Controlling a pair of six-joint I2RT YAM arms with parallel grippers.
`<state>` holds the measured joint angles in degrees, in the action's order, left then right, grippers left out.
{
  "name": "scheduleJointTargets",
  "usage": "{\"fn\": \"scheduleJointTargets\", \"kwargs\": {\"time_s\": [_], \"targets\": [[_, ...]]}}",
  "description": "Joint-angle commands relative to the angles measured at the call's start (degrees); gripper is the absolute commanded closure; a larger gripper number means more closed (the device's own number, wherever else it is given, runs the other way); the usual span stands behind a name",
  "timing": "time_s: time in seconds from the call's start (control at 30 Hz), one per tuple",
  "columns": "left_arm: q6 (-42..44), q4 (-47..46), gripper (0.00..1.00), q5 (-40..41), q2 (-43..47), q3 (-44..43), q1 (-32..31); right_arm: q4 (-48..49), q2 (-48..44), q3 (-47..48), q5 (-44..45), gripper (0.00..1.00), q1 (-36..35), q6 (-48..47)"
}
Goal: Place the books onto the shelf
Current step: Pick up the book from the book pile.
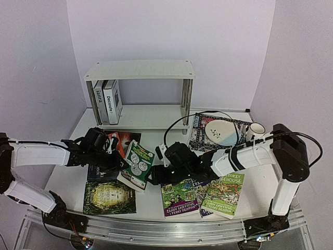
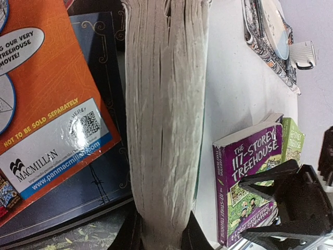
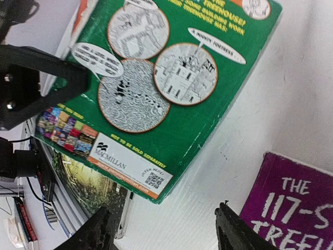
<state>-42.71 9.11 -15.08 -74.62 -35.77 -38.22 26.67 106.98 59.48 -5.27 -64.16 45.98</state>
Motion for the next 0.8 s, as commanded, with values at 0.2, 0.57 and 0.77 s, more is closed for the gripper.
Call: {"fn": "scheduleJointTargets", "kwargs": {"time_s": [0.2,0.57,0.77], "targets": [[3.8,3.5,1.0,0.5,5.1,-9.2,0.1,-4.5,-12.5,-4.5,8.8,0.28,-0.1,-17.1],[0.6,3.7,1.0,-5.7,8.4,-11.1,0.1,-3.7,-20.2,-9.1,14.4,0.02,-0.8,-39.0],[-1.3,3.5,1.0,-9.3,10.3,-12.1,0.1,-1.0,-24.7,-14.2,14.1,0.02,-0.9,-58.4]]}}
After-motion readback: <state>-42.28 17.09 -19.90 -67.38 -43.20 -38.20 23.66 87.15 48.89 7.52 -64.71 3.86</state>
